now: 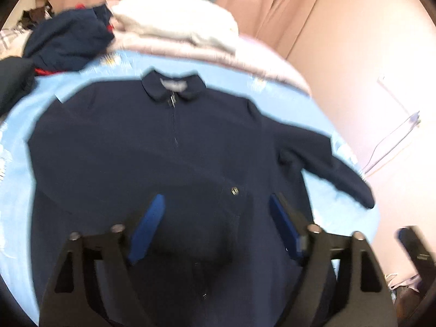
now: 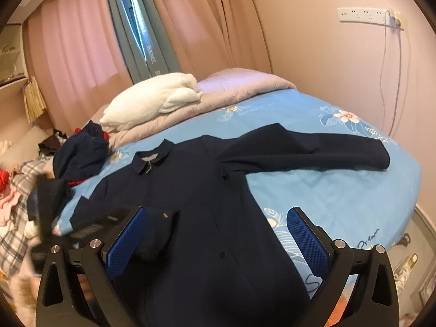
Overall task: Fold large clothes
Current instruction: 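Lay the sleeve across the jacket front and open the left gripper, then move the right gripper to the other sleeve cuff and close on it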
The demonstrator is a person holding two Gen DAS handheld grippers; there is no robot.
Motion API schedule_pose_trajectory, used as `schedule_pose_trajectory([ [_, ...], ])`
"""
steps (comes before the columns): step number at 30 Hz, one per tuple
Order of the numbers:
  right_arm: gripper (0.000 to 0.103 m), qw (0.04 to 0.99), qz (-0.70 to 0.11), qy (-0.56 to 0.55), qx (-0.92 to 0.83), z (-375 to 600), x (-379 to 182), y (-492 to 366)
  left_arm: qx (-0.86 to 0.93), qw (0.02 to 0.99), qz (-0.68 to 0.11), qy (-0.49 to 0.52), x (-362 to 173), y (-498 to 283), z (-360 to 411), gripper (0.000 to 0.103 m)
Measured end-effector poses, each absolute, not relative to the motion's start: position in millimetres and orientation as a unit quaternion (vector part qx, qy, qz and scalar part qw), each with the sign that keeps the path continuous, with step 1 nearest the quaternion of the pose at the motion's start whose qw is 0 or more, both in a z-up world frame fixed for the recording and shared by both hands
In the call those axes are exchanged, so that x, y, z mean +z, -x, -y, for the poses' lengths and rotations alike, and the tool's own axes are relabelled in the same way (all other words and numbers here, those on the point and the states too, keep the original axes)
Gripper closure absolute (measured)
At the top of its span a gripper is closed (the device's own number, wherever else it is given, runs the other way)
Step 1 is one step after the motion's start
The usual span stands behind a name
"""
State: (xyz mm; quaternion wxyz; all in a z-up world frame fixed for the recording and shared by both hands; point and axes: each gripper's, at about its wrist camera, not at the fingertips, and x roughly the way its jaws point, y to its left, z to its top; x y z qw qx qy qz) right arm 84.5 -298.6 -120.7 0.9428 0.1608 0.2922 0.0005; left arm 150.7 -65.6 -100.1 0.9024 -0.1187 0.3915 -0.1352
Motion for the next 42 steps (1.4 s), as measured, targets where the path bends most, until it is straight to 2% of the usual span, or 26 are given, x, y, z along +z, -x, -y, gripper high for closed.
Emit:
schedule_pose_trajectory([
  [6, 0.001, 0.939, -0.305, -0.157, 0.015, 291, -127, -95, -0.039, 0.926, -0.342, 0.155, -56, -101, -20, 0.016],
  [13, 0.001, 0.93, -0.338, -0.138, 0.048, 268, -143, -118, 0.118, 0.922, -0.318, 0.187, -57, -40, -114, 0.016],
  [28, 0.006, 0.898, -0.425, -0.072, 0.091, 200, -206, -169, 0.228, 0.888, -0.339, 0.21, -97, 24, -173, 0.016],
  [34, 0.017, 0.888, -0.447, -0.062, 0.089, 187, -223, -183, 0.226, 0.884, -0.349, 0.213, -107, 26, -180, 0.016],
  [35, 0.023, 0.888, -0.448, -0.063, 0.086, 185, -225, -185, 0.226, 0.884, -0.349, 0.214, -108, 26, -182, 0.016],
  [39, 0.037, 0.881, -0.462, -0.067, 0.078, 180, -237, -195, 0.228, 0.882, -0.348, 0.22, -111, 27, -185, 0.016],
  [42, 0.055, 0.881, -0.463, -0.063, 0.079, 178, -239, -199, 0.225, 0.882, -0.348, 0.222, -113, 27, -186, 0.016],
])
